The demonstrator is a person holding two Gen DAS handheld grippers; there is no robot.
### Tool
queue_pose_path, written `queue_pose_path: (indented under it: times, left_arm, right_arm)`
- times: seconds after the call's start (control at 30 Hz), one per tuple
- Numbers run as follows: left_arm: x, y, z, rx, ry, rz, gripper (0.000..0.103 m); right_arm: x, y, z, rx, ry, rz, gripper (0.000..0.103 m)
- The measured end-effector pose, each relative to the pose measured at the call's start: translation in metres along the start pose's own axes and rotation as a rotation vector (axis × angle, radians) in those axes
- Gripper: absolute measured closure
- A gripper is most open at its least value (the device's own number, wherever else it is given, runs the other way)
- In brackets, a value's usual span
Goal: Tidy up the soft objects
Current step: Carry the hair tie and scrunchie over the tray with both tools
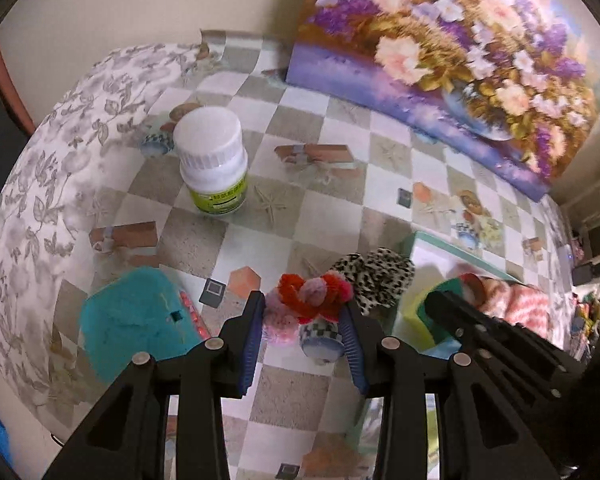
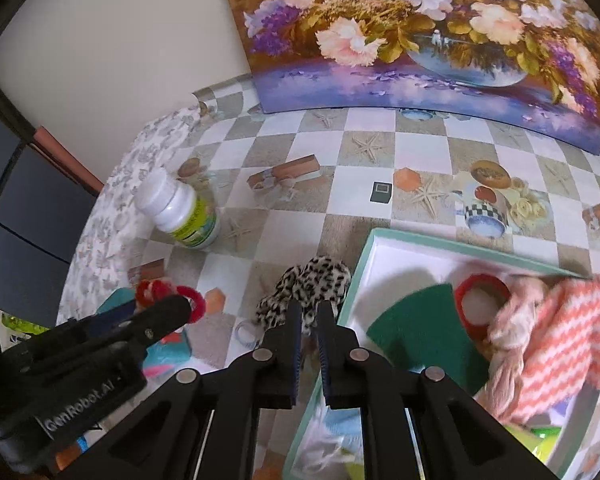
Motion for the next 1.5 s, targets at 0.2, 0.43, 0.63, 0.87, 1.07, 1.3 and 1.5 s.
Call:
queue_pose_path:
  times: [0.2, 0.43, 0.63, 0.87, 1.07, 1.3, 1.5]
  left_arm:
    - [-0.001, 0.018, -0.001, 0.035, -0.001, 0.053, 0.064]
    - [-0.006, 0.027, -0.008, 0.04, 0.007, 0.076, 0.064]
    - [-0.01, 0.03, -0.012, 0.018, -0.016, 0.091, 0.064]
    - [-0.012, 0.028, -0.011, -0.002, -0.051, 0.105, 0.064]
    - [-0.009, 0.024, 0.01, 0.027, -0.09, 0.092, 0.064]
    - [0.006, -0.004, 0.035, 0.049, -0.135, 0.031, 0.064]
    - [0.038, -0.039, 0.039, 0.025, -0.156, -0.086, 0.064]
  right_arm:
    - [-0.002, 0.016, -0.021, -0.042, -0.039, 0.033, 0.066]
    - [-0.005, 0.016, -0.049, -0.109, -0.068, 0.072, 0.065]
    - [-0.012, 0.013, -0.067, -0.146, -0.094, 0.109, 0.079]
    - [-0.015, 0.008, -0.064, -0.139, -0.067, 0.105, 0.094]
    - [-0.016, 0.002, -0.021, -0.052, -0.049, 0.082, 0.095]
    - [-0.003, -0.024, 0.036, 0.016, -0.063, 0.028, 0.095]
    - [0.022, -0.059, 0.066, 0.0, -0.118, -0.054, 0.094]
Point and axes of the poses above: each gripper's, at about its wrist camera, not at the fingertips, and z roughly against the way its jaws point, x to its right, y to its top, the point moved 1 cm from there along -z, roughly the way its jaws point, and after that the axes turned 15 degrees about z, right-handed, at the moved point
